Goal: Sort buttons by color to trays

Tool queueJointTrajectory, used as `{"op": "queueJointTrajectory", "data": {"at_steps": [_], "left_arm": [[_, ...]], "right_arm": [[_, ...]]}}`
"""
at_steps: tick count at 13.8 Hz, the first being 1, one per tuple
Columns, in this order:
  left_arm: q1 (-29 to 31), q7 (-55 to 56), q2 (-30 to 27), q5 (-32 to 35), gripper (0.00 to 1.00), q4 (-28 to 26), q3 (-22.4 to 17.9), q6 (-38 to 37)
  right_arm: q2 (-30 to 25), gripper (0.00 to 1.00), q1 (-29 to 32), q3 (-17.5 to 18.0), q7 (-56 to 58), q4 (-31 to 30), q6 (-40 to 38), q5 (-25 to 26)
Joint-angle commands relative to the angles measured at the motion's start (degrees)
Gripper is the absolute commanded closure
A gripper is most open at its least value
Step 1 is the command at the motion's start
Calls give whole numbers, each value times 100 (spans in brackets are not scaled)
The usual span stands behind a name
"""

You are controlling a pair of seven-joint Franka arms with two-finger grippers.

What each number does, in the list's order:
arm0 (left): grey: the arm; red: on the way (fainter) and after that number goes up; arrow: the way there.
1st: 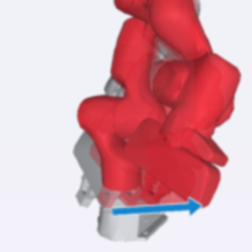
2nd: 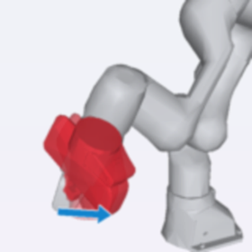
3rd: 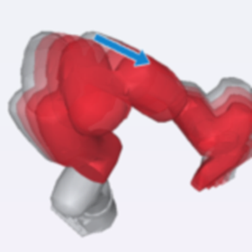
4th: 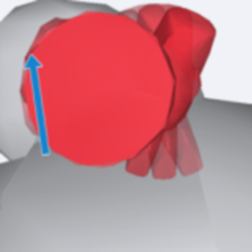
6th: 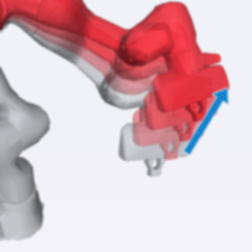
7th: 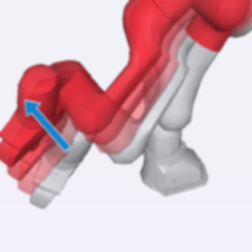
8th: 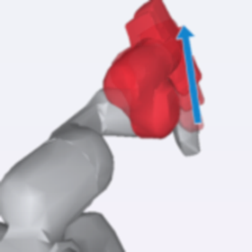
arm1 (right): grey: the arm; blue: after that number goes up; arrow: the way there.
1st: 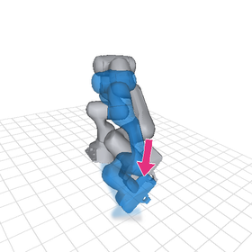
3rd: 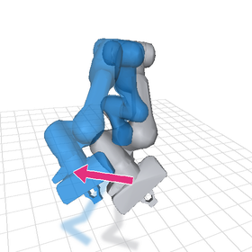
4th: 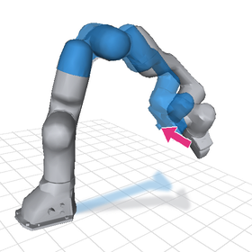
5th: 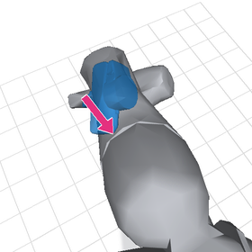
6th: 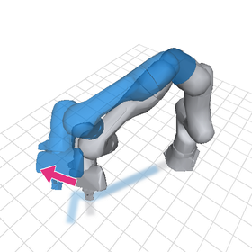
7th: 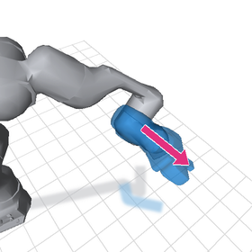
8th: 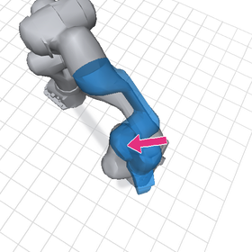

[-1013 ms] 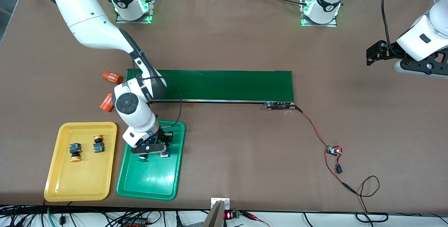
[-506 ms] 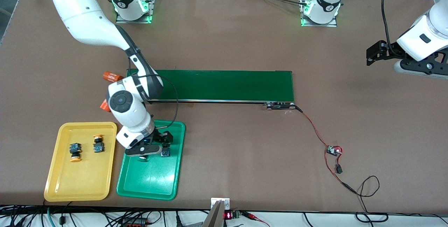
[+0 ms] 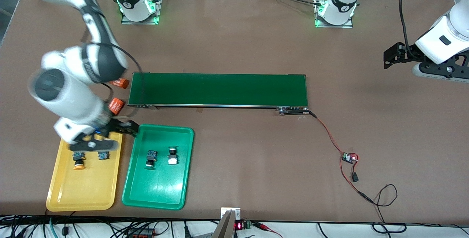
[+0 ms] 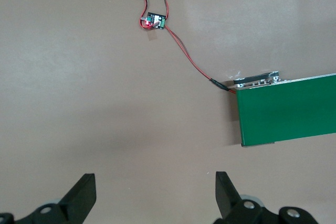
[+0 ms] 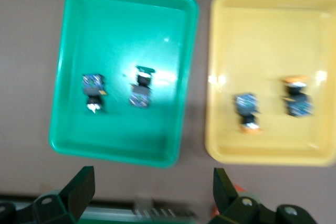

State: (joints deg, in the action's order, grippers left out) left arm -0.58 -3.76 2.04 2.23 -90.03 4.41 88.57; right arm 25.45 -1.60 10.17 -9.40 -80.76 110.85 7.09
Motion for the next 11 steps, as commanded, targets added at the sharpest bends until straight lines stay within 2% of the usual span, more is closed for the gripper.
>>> {"op": "queueJointTrajectory", "data": {"at_steps": [1,3,6,9,11], "left_arm": [[-21,-89,68,181,0,161,8,-86],[-21,-89,68,181,0,161,8,-86],[-21,-89,68,181,0,161,-1,-86],[-21,-89,68,181,0,161,8,-86],[-21,-89,68,181,0,161,8,-86]], "right_arm": [[-934,0,239,-295,526,-510,-763,-374],[-1339,0,230,-637,719,-537,-1336,-410],[-1823,0,239,-1130,1675,-572,-1864,-410],[-2490,0,476,-1175,1951,-1255,-2103,-393],[-2581,0,476,-1175,1960,-1389,-2156,-384]]}}
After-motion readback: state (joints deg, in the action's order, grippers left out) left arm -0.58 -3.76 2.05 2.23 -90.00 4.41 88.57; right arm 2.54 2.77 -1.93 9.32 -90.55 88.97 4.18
